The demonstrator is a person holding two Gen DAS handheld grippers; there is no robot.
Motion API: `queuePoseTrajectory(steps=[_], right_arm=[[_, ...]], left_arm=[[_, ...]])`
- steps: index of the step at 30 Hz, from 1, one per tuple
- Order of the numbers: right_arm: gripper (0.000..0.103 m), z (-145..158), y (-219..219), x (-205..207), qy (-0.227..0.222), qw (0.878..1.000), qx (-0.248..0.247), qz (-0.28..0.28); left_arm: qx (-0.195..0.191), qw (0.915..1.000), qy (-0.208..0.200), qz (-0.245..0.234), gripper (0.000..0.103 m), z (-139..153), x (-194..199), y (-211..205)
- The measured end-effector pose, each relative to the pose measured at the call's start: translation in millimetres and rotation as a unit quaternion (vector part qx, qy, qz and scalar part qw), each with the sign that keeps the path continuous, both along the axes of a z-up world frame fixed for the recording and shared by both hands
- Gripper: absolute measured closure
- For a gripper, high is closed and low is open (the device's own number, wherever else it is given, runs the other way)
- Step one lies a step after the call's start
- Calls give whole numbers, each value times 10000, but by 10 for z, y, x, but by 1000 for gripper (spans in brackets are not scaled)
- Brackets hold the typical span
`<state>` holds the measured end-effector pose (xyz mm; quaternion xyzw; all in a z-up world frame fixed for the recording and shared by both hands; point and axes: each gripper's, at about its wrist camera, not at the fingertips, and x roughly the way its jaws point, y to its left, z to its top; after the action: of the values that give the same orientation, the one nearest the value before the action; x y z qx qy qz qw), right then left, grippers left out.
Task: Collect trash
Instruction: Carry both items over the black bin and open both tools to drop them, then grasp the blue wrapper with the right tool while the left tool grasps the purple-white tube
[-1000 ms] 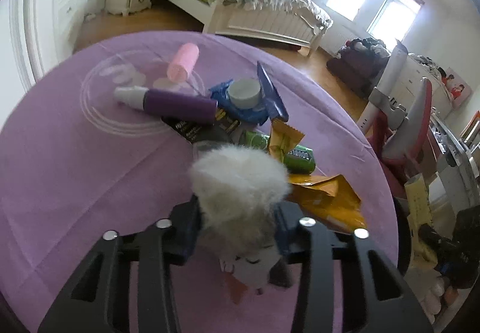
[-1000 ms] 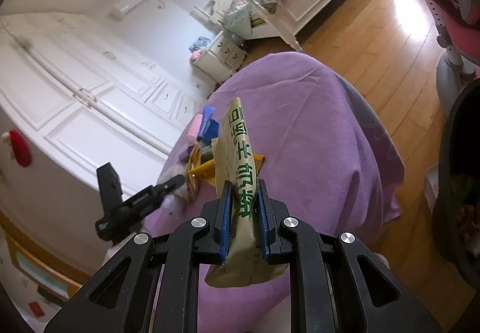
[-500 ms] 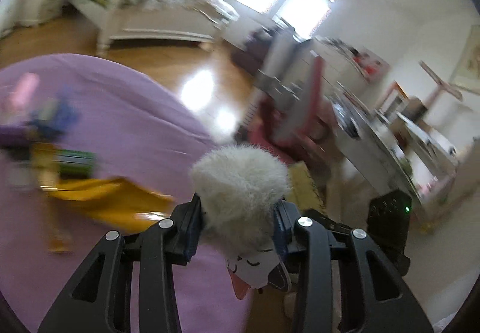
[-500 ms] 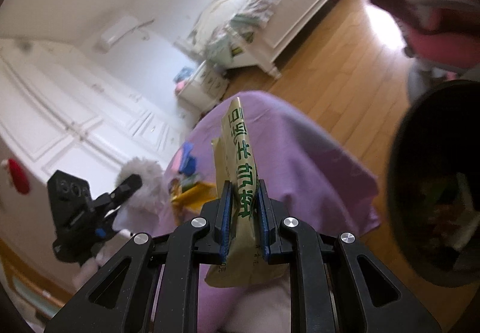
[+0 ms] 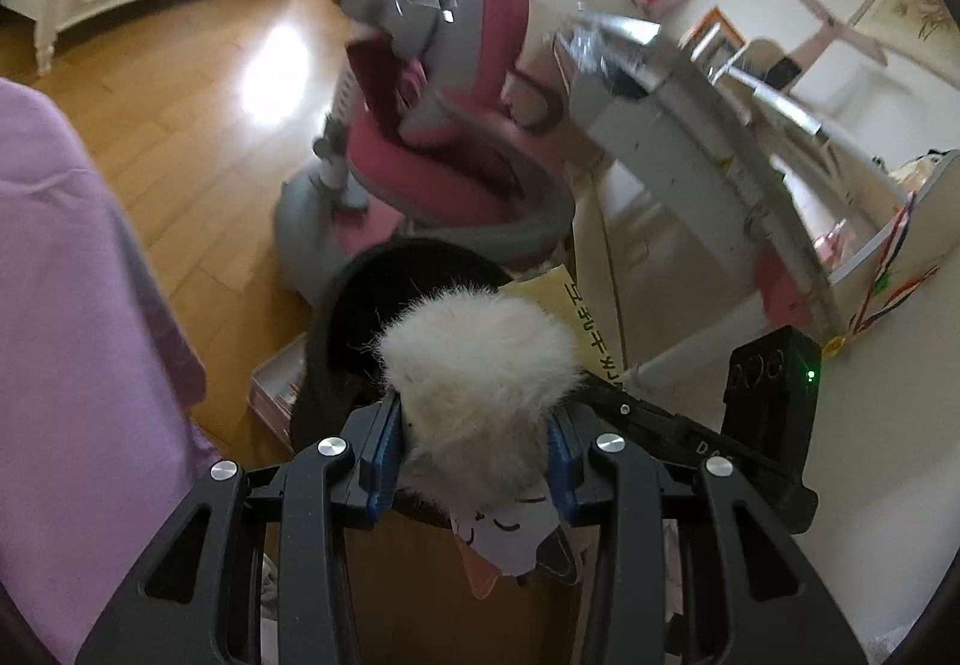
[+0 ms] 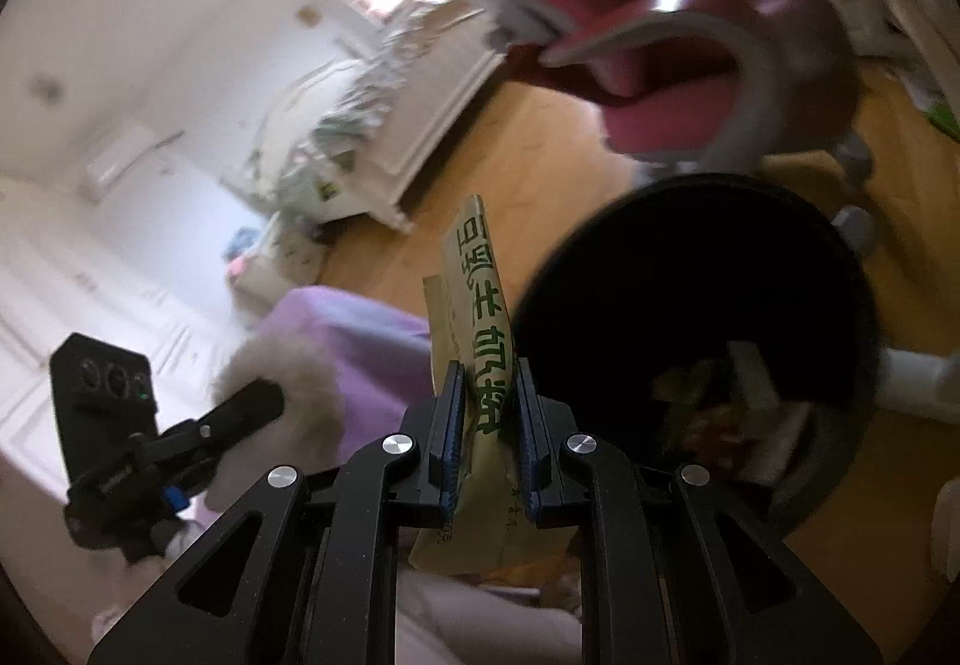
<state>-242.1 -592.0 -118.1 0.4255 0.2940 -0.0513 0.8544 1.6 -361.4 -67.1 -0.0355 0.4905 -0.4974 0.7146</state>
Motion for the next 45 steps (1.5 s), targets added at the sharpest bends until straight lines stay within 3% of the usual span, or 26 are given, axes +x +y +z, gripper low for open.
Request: queuePoseTrajectory(steps=[6,16,18,20,22,24,26,37,45], right_arm=[[86,-324,-194,-40,221,9992,247,-208],[86,-520,-342,-67,343,9974,389,-504],[86,-529,-392,-71,376,9968,391,-581],[83,-544,-436,-75,434,9960,404,-675],[64,-560,-491,-98,476,9950,440,-759],[31,-536,-517,-152,443,9940,396,-915],[23,-517,-520,-180,414,9938,351,-973],[23,-221,-184,41,320,9979,143,-545],[23,227,581,546,141,9980,-354,507]], left_arm=[[371,9990,70,-245,64,-204,59,-273],[724,9960,161,-489,62,-513,30,-600],[826,9952,89,-510,58,-526,34,-656],[959,9940,-25,-517,41,-516,40,-685],[1033,9936,-132,-429,27,-470,48,-688],[921,9951,-200,-309,17,-376,52,-622],[761,9965,-269,-233,14,-260,54,-535],[213,9962,-772,335,10,358,41,224],[436,9806,-1581,1071,10,627,119,1304]])
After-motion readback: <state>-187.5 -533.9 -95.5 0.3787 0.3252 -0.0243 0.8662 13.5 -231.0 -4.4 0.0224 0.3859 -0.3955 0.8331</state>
